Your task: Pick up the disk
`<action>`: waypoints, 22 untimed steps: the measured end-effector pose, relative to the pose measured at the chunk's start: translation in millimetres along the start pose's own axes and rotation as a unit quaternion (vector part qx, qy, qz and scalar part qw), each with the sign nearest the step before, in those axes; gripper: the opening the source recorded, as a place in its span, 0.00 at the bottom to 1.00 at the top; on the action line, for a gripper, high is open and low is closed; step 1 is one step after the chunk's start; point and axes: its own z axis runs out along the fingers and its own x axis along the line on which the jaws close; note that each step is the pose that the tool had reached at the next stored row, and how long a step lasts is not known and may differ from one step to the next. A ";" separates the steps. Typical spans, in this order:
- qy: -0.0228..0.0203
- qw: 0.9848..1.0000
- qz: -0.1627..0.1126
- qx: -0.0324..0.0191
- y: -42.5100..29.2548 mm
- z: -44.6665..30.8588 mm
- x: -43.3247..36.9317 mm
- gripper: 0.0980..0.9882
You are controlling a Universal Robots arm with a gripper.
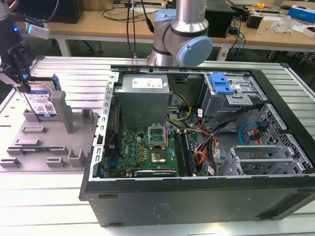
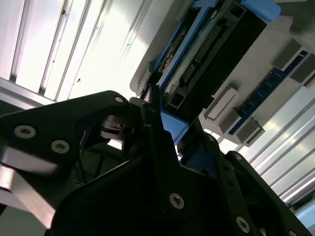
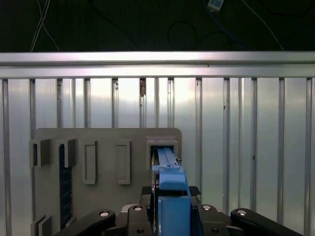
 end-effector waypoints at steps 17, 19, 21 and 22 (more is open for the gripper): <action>-0.001 1.000 0.000 0.000 0.0 -1.6 0.4 0.30; -0.001 1.000 0.000 0.000 0.0 -3.8 0.4 0.30; -0.001 1.000 0.000 0.000 0.0 -6.6 0.5 0.30; -0.001 1.000 0.000 0.000 0.0 -9.3 0.6 0.30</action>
